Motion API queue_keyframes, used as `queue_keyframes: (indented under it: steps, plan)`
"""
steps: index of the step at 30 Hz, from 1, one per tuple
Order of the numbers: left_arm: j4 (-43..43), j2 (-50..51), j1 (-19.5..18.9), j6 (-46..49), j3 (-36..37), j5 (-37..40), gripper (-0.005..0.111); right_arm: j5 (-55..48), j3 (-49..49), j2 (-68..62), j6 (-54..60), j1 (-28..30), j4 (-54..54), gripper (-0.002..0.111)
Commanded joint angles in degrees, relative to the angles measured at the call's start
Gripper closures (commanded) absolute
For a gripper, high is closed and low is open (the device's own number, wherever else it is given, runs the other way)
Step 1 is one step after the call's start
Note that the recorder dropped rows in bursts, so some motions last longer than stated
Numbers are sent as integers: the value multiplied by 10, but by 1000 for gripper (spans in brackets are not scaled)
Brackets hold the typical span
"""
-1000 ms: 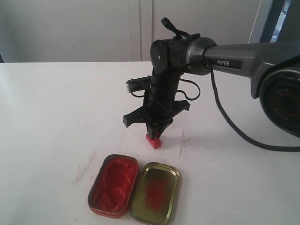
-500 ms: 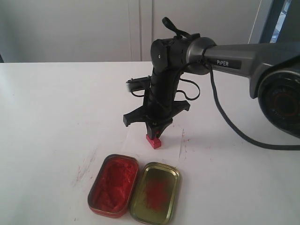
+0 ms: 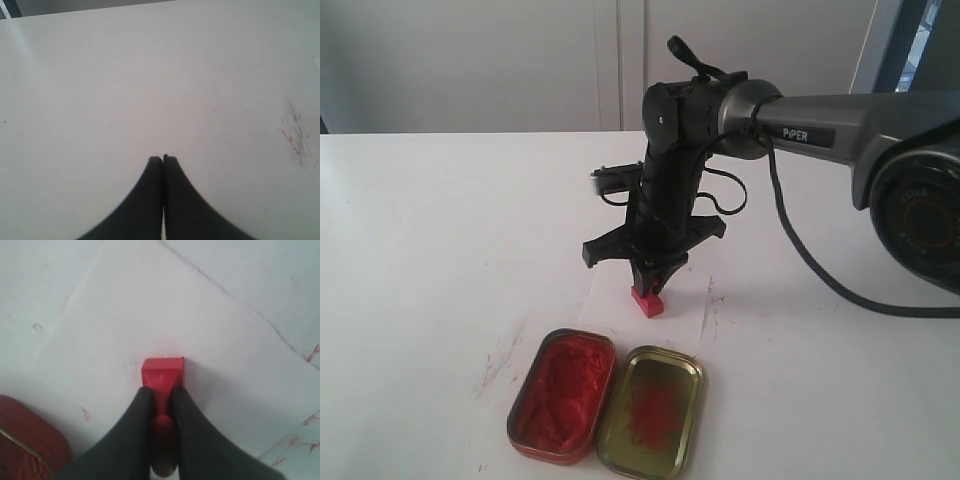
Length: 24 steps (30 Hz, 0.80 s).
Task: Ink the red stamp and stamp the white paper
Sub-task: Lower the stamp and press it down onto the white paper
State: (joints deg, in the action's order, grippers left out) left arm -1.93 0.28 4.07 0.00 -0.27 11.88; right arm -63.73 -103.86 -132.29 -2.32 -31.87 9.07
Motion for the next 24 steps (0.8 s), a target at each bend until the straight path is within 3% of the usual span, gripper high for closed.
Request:
queue_keyframes:
  steps: [1, 24]
  plan:
    - [0, -3, 0, 0, 3, -3, 107, 36, 19, -66, -7, -1, 14, 108]
    - [0, -3, 0, 0, 3, -3, 107, 50, 20, -75, 23, -1, 3, 108]
